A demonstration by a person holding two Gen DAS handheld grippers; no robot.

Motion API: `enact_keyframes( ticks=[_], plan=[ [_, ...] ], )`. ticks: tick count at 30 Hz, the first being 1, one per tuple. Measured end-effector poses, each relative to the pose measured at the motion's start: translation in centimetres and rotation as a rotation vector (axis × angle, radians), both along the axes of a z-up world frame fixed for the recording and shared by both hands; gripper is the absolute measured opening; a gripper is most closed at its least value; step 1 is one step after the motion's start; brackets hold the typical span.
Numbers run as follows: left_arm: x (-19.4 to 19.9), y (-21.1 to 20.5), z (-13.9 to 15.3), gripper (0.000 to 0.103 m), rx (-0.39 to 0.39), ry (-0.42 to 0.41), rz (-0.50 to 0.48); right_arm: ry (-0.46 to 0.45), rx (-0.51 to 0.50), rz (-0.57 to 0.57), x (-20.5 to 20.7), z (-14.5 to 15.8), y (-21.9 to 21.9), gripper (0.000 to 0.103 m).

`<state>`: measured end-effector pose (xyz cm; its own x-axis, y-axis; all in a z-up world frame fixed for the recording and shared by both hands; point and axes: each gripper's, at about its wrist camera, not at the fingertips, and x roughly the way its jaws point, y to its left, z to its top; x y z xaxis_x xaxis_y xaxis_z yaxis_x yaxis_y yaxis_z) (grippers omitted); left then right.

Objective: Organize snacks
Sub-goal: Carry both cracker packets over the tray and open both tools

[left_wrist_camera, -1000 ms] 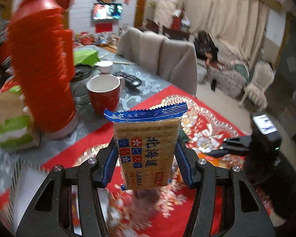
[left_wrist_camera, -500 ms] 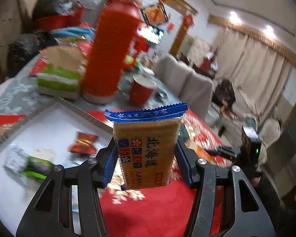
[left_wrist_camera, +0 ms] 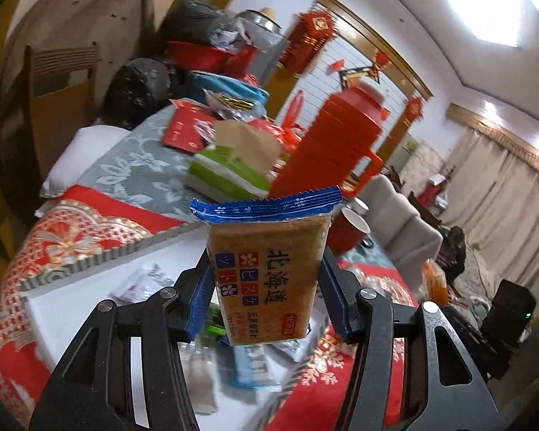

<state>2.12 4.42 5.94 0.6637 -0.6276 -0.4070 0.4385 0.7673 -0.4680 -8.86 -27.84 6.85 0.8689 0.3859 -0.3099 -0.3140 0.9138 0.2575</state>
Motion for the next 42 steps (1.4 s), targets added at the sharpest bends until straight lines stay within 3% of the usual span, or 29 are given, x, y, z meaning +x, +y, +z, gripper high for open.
enact_keyframes(
  ticks=[4,7,12,18,28,42],
  plan=[
    [0.1,1.3,-0.1,0.054,0.020,-0.007,0.063,-0.007,0.005,0.036,3.7,0.1,4.6,0.052],
    [0.4,1.2,-0.9,0.054,0.050,0.026,0.074,0.047,-0.022,-0.024,6.5,-1.0,7.2,0.052],
    [0.9,0.9,-1.6,0.054,0.130,0.047,0.099,0.172,-0.057,-0.105,10.9,-3.8,9.0,0.052],
    [2.1,-0.1,-3.3,0.054,0.188,0.103,0.074,0.230,-0.068,-0.125,14.7,-5.1,10.4,0.053],
    [3.0,-1.9,-5.5,0.054,0.269,0.138,0.060,0.233,-0.071,-0.123,15.6,-6.6,10.5,0.053],
    [2.9,-1.8,-5.4,0.054,0.258,0.135,0.076,0.227,-0.061,-0.119,15.8,-6.8,10.8,0.053]
  ],
)
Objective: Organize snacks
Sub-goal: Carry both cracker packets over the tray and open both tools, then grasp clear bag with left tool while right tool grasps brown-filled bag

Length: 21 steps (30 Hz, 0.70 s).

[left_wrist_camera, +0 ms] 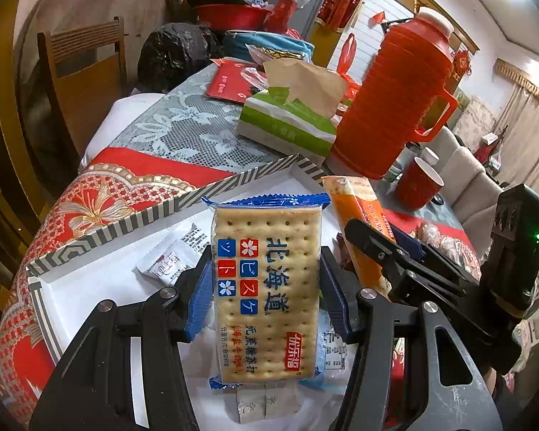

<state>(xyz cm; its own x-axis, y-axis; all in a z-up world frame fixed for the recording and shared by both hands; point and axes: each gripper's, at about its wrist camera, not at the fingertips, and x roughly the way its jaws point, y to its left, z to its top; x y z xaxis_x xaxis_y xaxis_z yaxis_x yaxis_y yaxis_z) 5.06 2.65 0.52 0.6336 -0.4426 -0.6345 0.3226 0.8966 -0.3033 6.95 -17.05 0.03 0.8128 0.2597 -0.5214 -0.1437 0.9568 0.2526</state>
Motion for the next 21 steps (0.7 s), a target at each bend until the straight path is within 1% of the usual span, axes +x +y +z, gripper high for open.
enact_keyframes(
  ticks=[3,4,5,7,11,14,17,19,21],
  plan=[
    [0.1,0.0,-0.1,0.056,-0.012,0.001,0.001,-0.009,0.004,0.001,-0.1,0.0,0.0,0.053],
    [0.2,0.1,-0.1,0.060,-0.014,0.003,0.005,-0.021,0.017,0.004,-0.2,0.1,-0.1,0.053],
    [0.2,0.1,-0.1,0.066,-0.015,0.007,0.011,-0.030,0.023,0.004,-0.3,0.2,-0.1,0.054],
    [0.3,0.3,-0.1,0.072,-0.017,0.009,0.026,-0.056,0.023,0.006,-0.7,0.5,0.0,0.056],
    [0.1,0.8,0.4,0.072,-0.032,-0.018,0.050,-0.107,-0.004,-0.002,-1.6,1.2,0.2,0.056],
    [-0.2,1.1,0.9,0.073,-0.046,-0.047,0.065,-0.145,0.020,-0.019,-2.4,2.1,-0.3,0.056],
    [-0.3,1.3,1.0,0.074,-0.066,-0.055,0.062,-0.146,0.042,-0.035,-3.1,3.2,-0.9,0.056],
    [-0.4,1.1,1.0,0.074,-0.074,-0.060,0.054,-0.139,0.030,-0.056,-3.9,3.8,-1.4,0.056],
    [-0.7,0.7,1.1,0.074,-0.063,-0.082,0.051,-0.136,0.018,-0.080,-5.5,4.3,-2.6,0.056]
  ],
)
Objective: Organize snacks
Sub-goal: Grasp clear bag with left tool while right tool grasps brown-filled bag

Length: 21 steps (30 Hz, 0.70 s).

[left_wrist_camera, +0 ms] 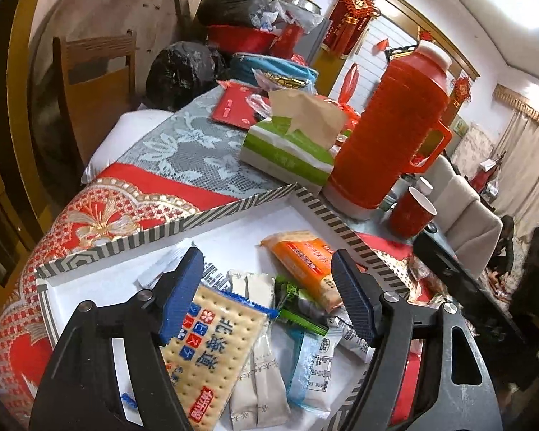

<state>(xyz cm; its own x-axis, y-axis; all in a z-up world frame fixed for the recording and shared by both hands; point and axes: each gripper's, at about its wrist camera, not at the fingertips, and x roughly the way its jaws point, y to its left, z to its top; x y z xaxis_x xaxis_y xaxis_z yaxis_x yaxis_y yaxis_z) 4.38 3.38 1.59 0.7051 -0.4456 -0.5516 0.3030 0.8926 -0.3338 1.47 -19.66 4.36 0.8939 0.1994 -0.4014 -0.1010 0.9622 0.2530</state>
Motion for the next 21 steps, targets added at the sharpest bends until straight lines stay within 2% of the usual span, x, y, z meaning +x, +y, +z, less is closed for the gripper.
enact_keyframes(
  ticks=[3,6,9,11,14,17,19,21],
  plan=[
    [-0.7,-1.0,0.1,0.074,0.007,-0.029,-0.029,-0.012,-0.036,-0.044,-2.6,0.5,-2.5,0.056],
    [-2.0,-2.3,0.4,0.074,0.001,-0.076,-0.073,-0.018,-0.092,-0.133,-5.5,0.5,-6.8,0.057],
    [-3.6,-4.1,0.9,0.074,0.000,-0.131,-0.138,0.010,-0.148,-0.294,-7.8,-0.2,-12.8,0.063],
    [-4.5,-5.1,1.0,0.074,0.005,-0.153,-0.174,0.067,-0.122,-0.406,-8.6,-1.1,-17.3,0.068],
    [-5.3,-6.7,0.6,0.074,0.031,-0.156,-0.228,0.193,0.014,-0.528,-8.8,-3.2,-23.8,0.068],
    [-5.5,-7.6,0.1,0.074,0.039,-0.137,-0.260,0.228,0.078,-0.516,-8.1,-4.0,-25.8,0.068],
    [-5.5,-8.0,-0.2,0.074,0.040,-0.121,-0.275,0.223,0.031,-0.414,-6.5,-3.6,-25.2,0.068],
    [-5.4,-8.4,-0.5,0.074,0.047,-0.109,-0.288,0.206,-0.066,-0.246,-4.2,-2.8,-23.5,0.068]
  ],
)
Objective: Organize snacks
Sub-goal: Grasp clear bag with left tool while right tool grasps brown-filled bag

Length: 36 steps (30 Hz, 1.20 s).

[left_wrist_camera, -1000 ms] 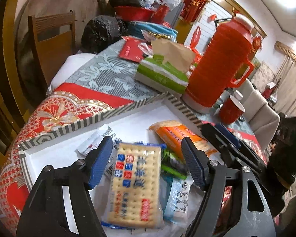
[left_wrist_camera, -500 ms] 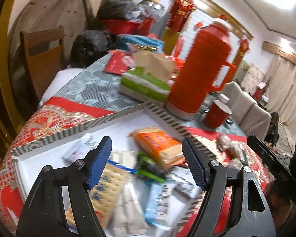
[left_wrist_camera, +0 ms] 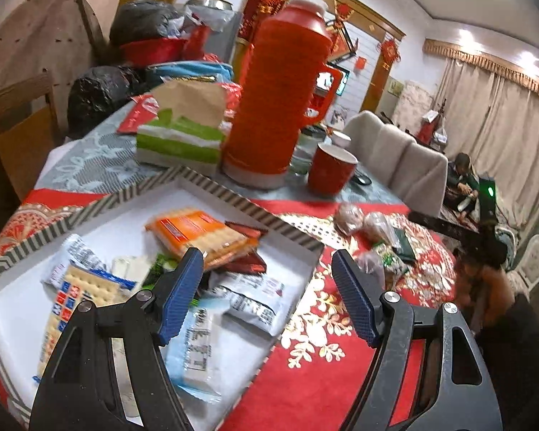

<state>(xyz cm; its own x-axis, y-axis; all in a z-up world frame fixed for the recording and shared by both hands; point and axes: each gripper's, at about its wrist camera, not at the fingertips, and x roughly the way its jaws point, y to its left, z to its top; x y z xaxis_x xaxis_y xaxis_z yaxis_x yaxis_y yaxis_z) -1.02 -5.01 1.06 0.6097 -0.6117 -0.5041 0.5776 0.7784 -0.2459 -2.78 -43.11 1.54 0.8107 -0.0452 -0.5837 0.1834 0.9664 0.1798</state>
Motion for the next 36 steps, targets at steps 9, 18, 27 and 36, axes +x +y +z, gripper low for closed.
enact_keyframes(
  ticks=[9,18,27,36],
  plan=[
    [-0.4,-1.0,-0.6,0.074,0.013,0.038,-0.060,0.245,-0.245,0.361,8.0,-2.2,3.4,0.068],
    [-2.2,-3.8,-0.9,0.075,0.033,0.020,-0.253,0.262,-0.187,0.320,7.7,-3.6,2.3,0.044],
    [-3.2,-12.6,-3.1,0.075,0.268,-0.004,-0.421,0.250,-0.277,0.270,8.4,-3.8,4.1,0.049],
    [-0.8,-16.9,-4.1,0.075,0.282,0.036,-0.382,0.191,-0.095,0.179,7.4,-3.9,1.9,0.045]
  ],
)
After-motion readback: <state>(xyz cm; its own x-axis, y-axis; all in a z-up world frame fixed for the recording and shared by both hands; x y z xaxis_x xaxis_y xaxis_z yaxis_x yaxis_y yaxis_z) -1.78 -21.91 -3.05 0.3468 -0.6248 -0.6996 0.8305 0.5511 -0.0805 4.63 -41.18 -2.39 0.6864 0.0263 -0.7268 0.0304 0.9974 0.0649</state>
